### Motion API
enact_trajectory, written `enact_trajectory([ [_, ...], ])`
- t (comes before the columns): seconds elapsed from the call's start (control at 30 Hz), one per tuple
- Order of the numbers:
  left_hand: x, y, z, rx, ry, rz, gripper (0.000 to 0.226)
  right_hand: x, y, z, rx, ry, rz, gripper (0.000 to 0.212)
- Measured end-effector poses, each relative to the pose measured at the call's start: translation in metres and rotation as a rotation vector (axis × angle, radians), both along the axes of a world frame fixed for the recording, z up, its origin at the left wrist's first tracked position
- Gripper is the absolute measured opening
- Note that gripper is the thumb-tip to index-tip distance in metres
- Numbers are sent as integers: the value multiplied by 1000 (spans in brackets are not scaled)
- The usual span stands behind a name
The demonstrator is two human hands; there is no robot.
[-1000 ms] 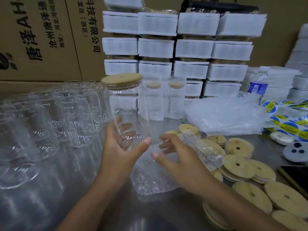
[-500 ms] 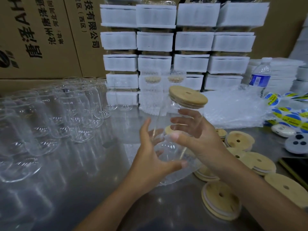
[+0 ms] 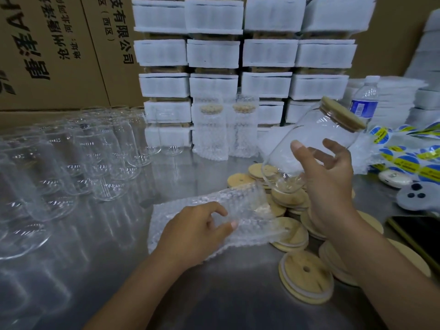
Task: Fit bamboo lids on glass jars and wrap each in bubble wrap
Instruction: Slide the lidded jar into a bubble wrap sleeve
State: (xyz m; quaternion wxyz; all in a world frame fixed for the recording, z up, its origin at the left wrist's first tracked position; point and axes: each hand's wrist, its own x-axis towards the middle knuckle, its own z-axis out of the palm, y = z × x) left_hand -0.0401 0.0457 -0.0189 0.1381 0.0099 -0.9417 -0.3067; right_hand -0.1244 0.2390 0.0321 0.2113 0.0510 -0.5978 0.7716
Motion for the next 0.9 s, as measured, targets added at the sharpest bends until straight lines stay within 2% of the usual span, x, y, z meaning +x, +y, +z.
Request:
enact_trajectory([
  [0.07,1,-1,1,-114,-19,26,24,-1,1,-1,-8,-12,-16,56],
  [0.13,2,-1,1,-128,-32,29,24,-1,1,-2,-10,-18,-16,56],
  [0.23,1,-2,-1,-19,-10,18,21,0,1,-2,-41,-30,9,55],
  [0.43,-4,-11,0,333,149,35,13,3,1,3,-89,-25,90,50],
  [0.53,-5,-13,1,400,203,32,12,7,0,4,-28,-3,143,65],
  [0.73,-4,-11,5,481,330,29,13,11,-1,1,69,-19,346,75],
  [0.9,-2,-8,11,601,413,-20,9,15,-7,-4,126,-17,445,50],
])
